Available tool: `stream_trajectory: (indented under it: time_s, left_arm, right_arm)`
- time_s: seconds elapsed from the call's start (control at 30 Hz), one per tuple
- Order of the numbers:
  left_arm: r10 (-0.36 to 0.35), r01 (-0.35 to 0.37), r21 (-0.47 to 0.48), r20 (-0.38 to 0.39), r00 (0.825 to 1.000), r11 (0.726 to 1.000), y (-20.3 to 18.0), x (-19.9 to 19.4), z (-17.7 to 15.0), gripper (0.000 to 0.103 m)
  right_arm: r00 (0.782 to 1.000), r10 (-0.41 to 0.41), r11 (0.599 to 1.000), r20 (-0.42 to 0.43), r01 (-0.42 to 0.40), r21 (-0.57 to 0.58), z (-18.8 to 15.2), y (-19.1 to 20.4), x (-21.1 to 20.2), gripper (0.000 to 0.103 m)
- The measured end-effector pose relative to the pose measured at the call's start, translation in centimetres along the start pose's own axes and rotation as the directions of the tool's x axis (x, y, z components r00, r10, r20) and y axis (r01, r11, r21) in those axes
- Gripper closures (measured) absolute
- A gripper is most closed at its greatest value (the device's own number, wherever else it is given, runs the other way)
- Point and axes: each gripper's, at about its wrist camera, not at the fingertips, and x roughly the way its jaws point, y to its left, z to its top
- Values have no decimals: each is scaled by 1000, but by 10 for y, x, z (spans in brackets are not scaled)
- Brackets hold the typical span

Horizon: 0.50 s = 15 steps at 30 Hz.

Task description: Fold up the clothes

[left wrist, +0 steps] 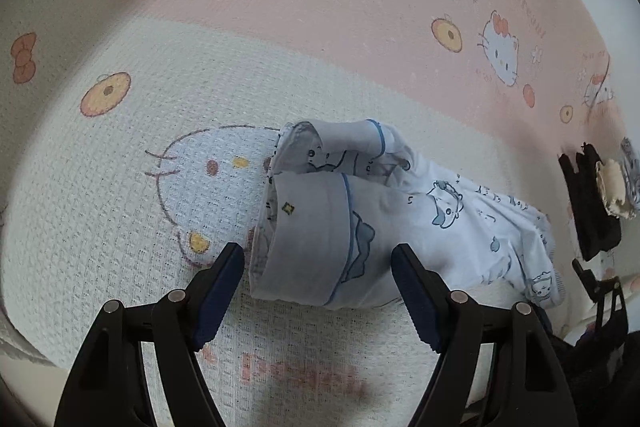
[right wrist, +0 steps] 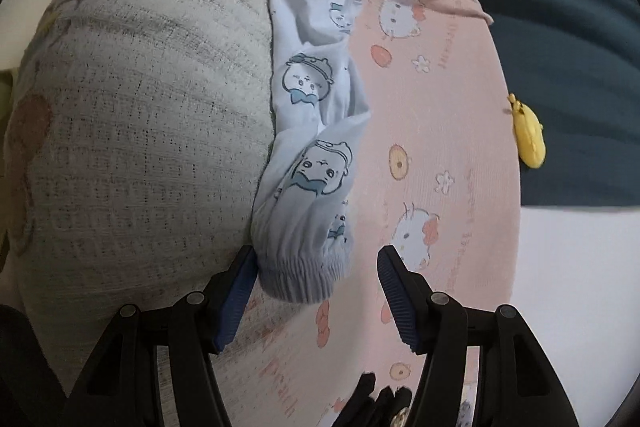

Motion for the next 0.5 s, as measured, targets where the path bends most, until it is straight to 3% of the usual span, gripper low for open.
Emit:
stream_trajectory:
  time_s: [0.1,0.2,0.27,0.3,0.33,0.4,0.5]
  left_arm:
    - [-22,22,-4,4,1000,1000,-2,1,2,28]
    - [-38,38,-6,16,999,999,-3,0,-1,29]
    - [-39,39,-9,29,999,999,-2,0,-4,32]
    - [-30,30,-6,34,999,1000,-1,1,-5,38]
    - [-14,14,1,39,999,1000,0,1,-7,56]
    - [16,-17,15,47,999,1000,2,1,-9,69]
    - [30,-31,15,71,997,999,5,-2,-13,78]
  right_arm:
    - [1000,-11,1000,-4,11,-9,-2,-3,7,42]
    - [999,38,999,-9,-38,26,-3,-3,9,48]
    - [996,93,995,-14,-92,38,-3,1,9,70]
    - [993,119,992,-16,-118,40,-2,4,9,74]
    - [992,129,991,-15,-129,38,-2,5,9,79]
    - [989,149,988,-9,-149,49,-3,5,8,81]
    - [971,238,954,10,-236,185,-7,-13,12,81]
